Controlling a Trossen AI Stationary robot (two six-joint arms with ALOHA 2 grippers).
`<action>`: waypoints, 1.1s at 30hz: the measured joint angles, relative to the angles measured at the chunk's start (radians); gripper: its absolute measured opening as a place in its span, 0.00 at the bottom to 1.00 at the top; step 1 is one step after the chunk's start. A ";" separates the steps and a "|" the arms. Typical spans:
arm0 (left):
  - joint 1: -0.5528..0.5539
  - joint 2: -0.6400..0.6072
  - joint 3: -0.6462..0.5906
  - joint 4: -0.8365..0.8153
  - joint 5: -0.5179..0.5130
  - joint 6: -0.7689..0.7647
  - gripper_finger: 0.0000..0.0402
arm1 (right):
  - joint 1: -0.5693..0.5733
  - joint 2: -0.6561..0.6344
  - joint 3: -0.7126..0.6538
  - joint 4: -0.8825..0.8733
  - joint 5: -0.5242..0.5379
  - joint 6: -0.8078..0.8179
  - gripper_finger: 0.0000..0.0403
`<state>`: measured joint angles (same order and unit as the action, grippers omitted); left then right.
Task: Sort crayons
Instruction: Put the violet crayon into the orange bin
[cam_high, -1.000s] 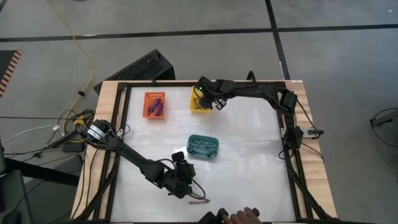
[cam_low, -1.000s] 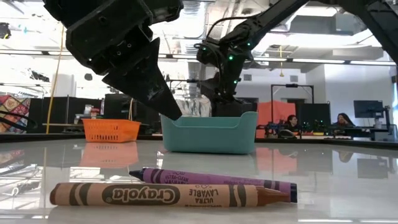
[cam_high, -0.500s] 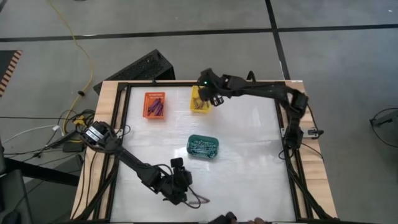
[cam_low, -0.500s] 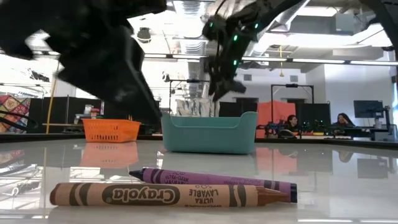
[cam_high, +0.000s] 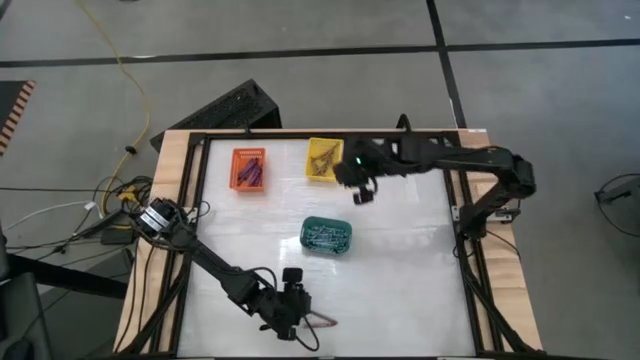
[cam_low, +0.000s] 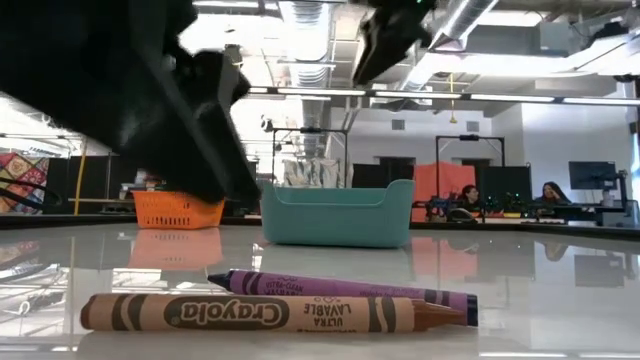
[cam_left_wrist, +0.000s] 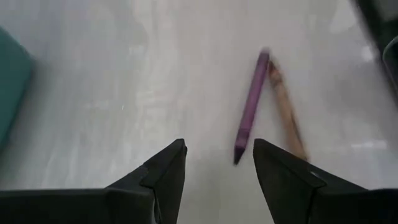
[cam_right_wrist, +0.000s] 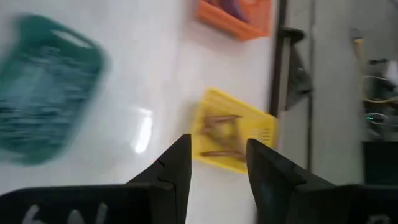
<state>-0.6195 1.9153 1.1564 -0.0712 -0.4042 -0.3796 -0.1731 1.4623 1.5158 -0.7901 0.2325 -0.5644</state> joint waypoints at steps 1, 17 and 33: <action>0.003 0.003 0.000 -0.007 0.010 0.009 0.44 | 0.028 -0.015 0.000 -0.030 0.000 0.033 0.37; 0.025 0.033 0.000 0.085 0.132 0.110 0.44 | 0.460 -0.120 0.000 -0.288 0.194 0.474 0.37; 0.060 0.096 0.001 0.112 0.190 0.121 0.40 | 0.696 -0.115 0.000 -0.310 0.372 0.655 0.37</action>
<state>-0.5594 2.0118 1.1572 0.0407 -0.2138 -0.2583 0.5232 1.3468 1.5154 -1.1004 0.6044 0.0906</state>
